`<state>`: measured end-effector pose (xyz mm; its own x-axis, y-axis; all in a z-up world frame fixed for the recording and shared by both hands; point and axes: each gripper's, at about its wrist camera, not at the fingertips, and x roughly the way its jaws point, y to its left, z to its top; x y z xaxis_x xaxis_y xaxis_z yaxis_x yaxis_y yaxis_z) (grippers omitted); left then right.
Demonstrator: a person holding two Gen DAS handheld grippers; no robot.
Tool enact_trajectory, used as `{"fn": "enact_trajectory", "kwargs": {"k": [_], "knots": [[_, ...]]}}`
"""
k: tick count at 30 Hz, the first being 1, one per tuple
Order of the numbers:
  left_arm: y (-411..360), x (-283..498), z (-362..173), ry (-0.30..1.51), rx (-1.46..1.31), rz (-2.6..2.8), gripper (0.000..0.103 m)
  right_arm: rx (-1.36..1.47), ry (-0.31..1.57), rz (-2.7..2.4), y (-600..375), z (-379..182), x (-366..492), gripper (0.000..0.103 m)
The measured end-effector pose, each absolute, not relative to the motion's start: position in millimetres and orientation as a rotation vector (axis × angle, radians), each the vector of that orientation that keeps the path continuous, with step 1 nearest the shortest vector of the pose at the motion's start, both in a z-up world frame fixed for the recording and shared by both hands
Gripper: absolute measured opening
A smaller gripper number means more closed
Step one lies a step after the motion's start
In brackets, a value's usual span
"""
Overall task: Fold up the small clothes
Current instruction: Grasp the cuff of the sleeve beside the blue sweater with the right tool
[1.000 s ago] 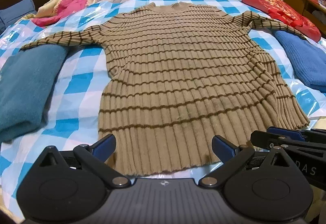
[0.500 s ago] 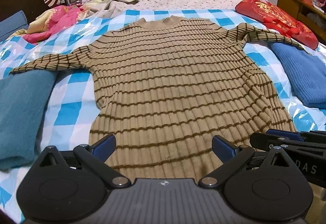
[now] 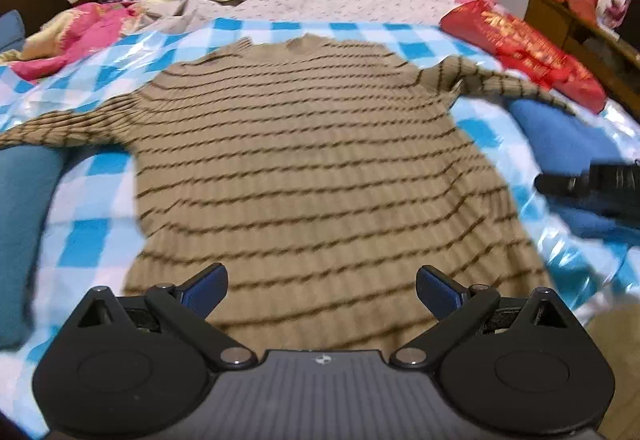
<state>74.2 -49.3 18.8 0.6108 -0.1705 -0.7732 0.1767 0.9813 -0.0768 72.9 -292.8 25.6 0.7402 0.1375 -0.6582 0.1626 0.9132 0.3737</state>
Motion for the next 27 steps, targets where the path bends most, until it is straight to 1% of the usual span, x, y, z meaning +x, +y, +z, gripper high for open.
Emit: {"fn": "enact_trajectory", "kwargs": {"k": [6, 13, 20, 22, 27], "knots": [[-81, 112, 22, 0.850, -0.040, -0.287, 0.103, 0.619, 0.655, -0.216, -395, 31, 122, 0.029], [-127, 150, 16, 0.821, -0.021, -0.355, 0.103, 0.867, 0.589, -0.315, -477, 7, 174, 0.029], [-141, 155, 8, 0.831, 0.001, -0.366, 0.103, 1.036, 0.581, -0.362, -500, -23, 205, 0.029], [-140, 153, 6, 0.837, 0.011, -0.365, 0.103, 1.067, 0.550, -0.383, -501, -27, 206, 0.028], [-135, 148, 7, 0.840, 0.017, -0.358, 0.103, 1.205, 0.437, -0.381, -514, -29, 206, 0.029]]}}
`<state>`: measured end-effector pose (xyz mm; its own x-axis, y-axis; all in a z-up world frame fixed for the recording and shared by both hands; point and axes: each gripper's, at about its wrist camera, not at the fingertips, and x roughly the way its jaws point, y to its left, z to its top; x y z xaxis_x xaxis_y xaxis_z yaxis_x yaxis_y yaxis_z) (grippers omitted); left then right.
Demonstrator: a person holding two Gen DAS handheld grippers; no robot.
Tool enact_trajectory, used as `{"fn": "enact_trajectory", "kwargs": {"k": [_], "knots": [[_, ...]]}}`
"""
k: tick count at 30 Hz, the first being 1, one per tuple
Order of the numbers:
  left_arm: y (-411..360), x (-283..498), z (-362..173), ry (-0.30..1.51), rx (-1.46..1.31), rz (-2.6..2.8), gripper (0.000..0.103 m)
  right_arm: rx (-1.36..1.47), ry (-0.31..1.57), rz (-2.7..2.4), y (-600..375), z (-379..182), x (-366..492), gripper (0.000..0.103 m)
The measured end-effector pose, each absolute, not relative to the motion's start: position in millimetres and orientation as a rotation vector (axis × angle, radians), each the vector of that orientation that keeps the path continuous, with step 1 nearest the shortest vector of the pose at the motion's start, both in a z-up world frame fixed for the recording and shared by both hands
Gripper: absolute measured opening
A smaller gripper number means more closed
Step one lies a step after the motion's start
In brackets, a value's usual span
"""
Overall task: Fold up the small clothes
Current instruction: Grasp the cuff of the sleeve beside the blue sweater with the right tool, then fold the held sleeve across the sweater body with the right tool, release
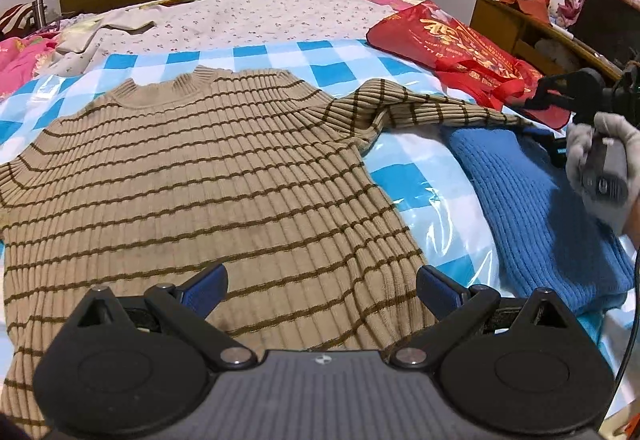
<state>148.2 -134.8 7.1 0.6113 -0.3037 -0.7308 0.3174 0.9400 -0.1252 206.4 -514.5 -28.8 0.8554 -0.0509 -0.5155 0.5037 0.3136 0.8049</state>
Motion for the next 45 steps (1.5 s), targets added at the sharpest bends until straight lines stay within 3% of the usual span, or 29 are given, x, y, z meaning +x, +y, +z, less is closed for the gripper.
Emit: {"fn": "enact_trajectory", "kwargs": {"k": [5, 7, 10, 17, 24, 32, 37, 45], "knots": [[-131, 148, 6, 0.846, -0.004, -0.352, 0.103, 1.154, 0.456, -0.395, -512, -27, 220, 0.029], [-133, 148, 6, 0.847, -0.003, -0.355, 0.103, 1.101, 0.485, -0.412, -509, -26, 224, 0.014], [-133, 148, 9, 0.832, -0.005, -0.367, 0.103, 1.067, 0.456, -0.387, -506, -12, 216, 0.010], [-119, 146, 17, 0.799, -0.059, -0.387, 0.103, 0.957, 0.298, -0.206, -480, 73, 207, 0.008], [-65, 131, 21, 0.744, -0.071, -0.295, 0.103, 0.660, 0.363, 0.177, -328, 135, 261, 0.008], [6, 116, -4, 0.744, -0.109, -0.119, 0.103, 0.210, 0.716, 0.534, -116, 68, 309, 0.013], [29, 120, -13, 0.735, -0.157, -0.112, 0.103, 0.173, 0.740, 0.416, -138, 57, 302, 0.020], [40, 121, -15, 0.712, -0.171, -0.099, 0.103, -0.014, 0.807, 0.083, -207, 18, 300, 0.023]]}}
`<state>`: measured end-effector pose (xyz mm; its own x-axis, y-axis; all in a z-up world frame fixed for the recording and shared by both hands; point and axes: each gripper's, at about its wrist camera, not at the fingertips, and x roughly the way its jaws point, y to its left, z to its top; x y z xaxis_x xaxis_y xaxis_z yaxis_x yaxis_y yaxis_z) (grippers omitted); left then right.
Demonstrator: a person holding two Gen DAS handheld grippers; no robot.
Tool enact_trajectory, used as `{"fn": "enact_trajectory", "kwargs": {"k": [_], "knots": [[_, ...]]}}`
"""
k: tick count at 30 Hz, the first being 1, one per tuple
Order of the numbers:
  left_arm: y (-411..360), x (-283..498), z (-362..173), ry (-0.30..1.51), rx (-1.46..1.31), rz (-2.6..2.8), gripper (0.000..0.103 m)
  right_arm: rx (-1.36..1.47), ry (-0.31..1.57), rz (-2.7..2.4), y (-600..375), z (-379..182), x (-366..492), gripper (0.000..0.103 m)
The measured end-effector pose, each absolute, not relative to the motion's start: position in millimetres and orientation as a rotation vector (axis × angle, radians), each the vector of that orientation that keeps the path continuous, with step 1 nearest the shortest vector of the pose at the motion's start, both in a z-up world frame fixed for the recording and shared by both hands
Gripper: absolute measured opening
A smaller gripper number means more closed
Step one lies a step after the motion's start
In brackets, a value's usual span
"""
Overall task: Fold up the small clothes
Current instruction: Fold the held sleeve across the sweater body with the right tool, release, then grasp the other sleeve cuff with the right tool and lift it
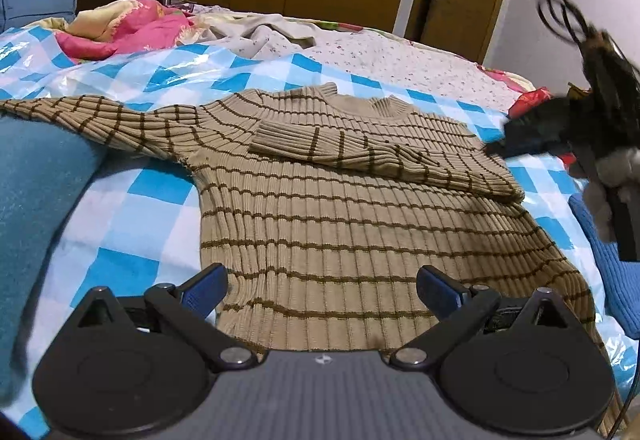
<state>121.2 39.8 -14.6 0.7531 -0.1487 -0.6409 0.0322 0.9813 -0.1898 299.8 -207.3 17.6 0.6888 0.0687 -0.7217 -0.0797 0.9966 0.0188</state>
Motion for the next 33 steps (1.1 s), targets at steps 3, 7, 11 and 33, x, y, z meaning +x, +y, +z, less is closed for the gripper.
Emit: {"fn": "enact_trajectory", "kwargs": {"k": [3, 7, 11, 33], "knots": [[36, 124, -18, 0.720, -0.147, -0.092, 0.103, 0.050, 0.814, 0.008, -237, 8, 301, 0.024], [29, 129, -25, 0.746, -0.128, -0.098, 0.103, 0.095, 0.854, -0.010, -247, -14, 310, 0.025], [25, 131, -30, 0.762, -0.107, -0.092, 0.103, 0.072, 0.869, -0.034, -242, -30, 315, 0.025], [55, 128, -22, 0.709, -0.171, -0.065, 0.103, -0.478, 0.775, 0.530, -19, -21, 299, 0.021]]}}
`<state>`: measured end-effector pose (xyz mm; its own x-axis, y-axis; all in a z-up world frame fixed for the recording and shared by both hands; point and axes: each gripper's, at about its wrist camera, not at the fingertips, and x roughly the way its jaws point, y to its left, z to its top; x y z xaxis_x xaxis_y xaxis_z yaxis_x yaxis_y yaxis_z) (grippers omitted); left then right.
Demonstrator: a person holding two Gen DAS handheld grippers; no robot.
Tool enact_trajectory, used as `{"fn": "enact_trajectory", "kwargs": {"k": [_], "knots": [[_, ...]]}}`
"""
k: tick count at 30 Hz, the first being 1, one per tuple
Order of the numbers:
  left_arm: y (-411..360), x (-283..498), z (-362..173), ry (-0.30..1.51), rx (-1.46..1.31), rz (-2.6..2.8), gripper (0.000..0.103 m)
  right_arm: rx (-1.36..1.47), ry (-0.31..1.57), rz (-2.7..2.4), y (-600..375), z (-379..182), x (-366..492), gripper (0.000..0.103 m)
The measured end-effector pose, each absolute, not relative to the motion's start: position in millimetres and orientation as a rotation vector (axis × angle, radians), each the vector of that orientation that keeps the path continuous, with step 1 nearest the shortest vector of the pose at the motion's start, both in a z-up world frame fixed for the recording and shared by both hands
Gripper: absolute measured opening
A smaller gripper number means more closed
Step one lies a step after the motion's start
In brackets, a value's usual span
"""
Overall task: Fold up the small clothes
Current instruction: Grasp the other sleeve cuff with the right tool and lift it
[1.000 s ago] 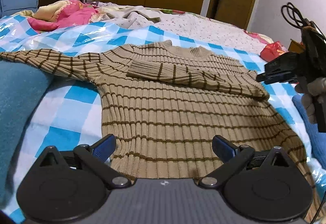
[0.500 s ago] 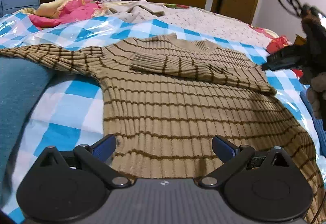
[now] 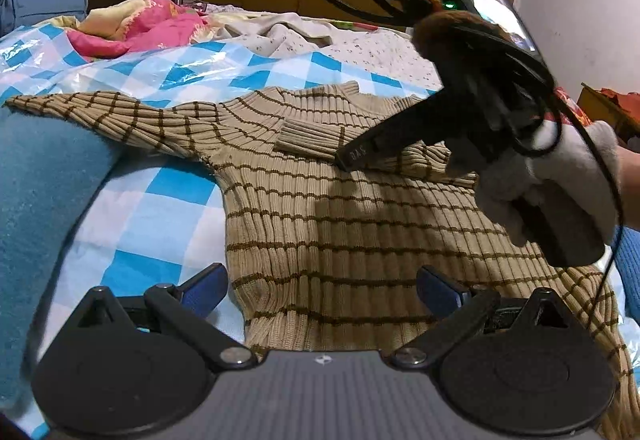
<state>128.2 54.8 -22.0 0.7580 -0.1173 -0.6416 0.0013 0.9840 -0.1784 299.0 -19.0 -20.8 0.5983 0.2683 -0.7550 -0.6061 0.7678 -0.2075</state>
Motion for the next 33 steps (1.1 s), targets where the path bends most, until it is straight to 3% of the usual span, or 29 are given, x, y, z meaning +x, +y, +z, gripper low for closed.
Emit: {"fn": "enact_trajectory", "kwargs": {"k": [4, 14, 16, 18, 22, 28, 33], "knots": [[60, 128, -21, 0.702, -0.199, -0.069, 0.103, -0.284, 0.817, 0.516, -38, -2, 315, 0.004], [63, 127, -19, 0.687, -0.218, -0.072, 0.103, 0.098, 0.716, 0.499, -73, 58, 333, 0.003], [61, 126, -19, 0.688, -0.212, -0.072, 0.103, 0.056, 0.738, 0.539, -64, 50, 328, 0.004], [60, 126, -19, 0.687, -0.204, -0.071, 0.103, 0.003, 0.830, 0.616, -53, 30, 324, 0.012], [59, 126, -18, 0.686, -0.194, -0.074, 0.103, -0.178, 0.893, 0.650, -32, 0, 303, 0.012], [59, 126, -18, 0.688, -0.198, -0.078, 0.103, -0.109, 0.847, 0.615, -38, 5, 310, 0.013], [63, 125, -17, 0.685, -0.202, -0.064, 0.103, -0.231, 0.923, 0.569, -20, -13, 310, 0.013]]}}
